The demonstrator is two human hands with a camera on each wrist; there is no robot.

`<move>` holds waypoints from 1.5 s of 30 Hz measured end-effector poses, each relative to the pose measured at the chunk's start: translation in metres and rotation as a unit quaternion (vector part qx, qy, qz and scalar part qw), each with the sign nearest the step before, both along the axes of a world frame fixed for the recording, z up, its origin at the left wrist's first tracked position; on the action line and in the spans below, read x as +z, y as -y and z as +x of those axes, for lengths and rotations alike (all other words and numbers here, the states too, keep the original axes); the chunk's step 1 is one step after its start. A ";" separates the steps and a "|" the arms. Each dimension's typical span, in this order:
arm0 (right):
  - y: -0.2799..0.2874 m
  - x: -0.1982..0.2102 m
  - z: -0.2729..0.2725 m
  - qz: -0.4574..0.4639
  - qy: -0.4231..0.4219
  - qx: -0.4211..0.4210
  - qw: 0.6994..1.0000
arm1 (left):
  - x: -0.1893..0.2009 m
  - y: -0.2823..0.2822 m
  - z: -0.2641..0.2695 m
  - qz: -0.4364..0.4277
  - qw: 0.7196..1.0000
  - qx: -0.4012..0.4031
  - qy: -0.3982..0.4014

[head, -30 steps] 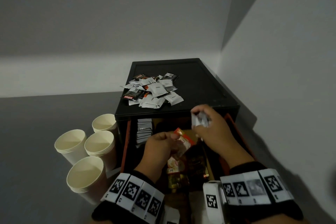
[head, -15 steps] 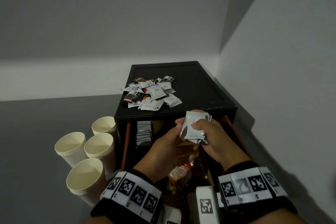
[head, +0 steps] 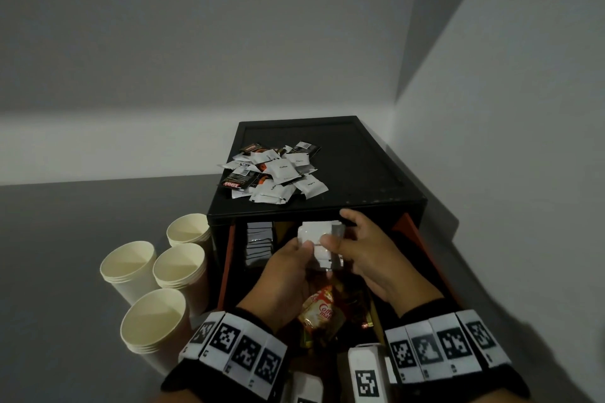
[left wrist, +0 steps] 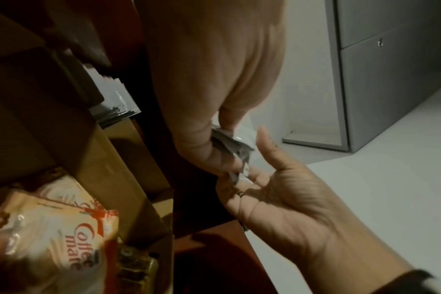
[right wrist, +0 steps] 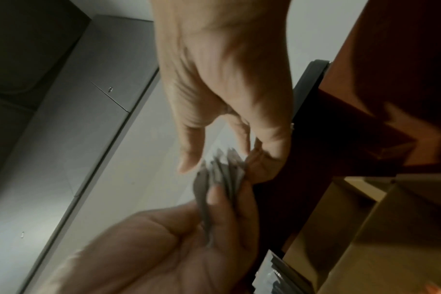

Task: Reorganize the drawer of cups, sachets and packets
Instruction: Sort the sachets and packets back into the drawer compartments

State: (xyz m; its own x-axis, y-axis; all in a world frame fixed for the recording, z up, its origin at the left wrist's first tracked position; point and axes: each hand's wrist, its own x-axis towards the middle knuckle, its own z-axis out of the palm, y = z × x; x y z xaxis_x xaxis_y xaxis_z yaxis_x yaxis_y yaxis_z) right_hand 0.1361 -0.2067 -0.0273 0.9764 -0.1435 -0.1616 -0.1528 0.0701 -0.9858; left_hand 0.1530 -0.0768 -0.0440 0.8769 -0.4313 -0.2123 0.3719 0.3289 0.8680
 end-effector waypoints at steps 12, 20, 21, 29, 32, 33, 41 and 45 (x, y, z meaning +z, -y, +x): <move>-0.034 -0.014 0.002 0.025 -0.061 -0.036 0.997 | 0.006 0.003 -0.004 -0.072 0.994 0.004 -0.081; -0.034 -0.013 0.000 -0.068 -0.086 -0.019 0.994 | -0.008 0.004 0.000 0.040 0.997 -0.021 -0.055; -0.033 -0.013 0.000 -0.075 -0.090 -0.015 0.993 | -0.010 0.005 0.000 0.053 0.997 -0.020 -0.049; -0.022 -0.016 0.002 -0.013 -0.080 0.025 0.996 | -0.008 0.007 0.002 0.055 0.998 0.010 -0.022; -0.019 -0.016 0.002 0.011 -0.083 0.039 0.996 | -0.006 0.007 0.003 0.100 0.994 0.029 -0.019; -0.018 -0.016 0.002 0.016 -0.081 0.044 0.996 | -0.004 0.007 0.004 0.111 0.993 0.028 -0.018; -0.027 -0.017 0.015 0.031 -0.140 0.038 0.989 | 0.022 -0.013 0.005 0.334 0.939 -0.057 0.064; -0.029 -0.012 0.036 0.034 -0.163 0.033 0.985 | 0.033 -0.024 0.027 0.450 0.892 0.005 0.043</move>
State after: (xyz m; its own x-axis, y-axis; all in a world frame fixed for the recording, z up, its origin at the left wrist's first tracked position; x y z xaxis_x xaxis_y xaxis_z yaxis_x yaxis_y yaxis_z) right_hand 0.1719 -0.1779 -0.0396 0.8774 -0.0596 -0.4760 -0.4678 0.1142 -0.8764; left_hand 0.1800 -0.0524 -0.0106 0.9092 -0.1121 -0.4009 0.2931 -0.5117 0.8077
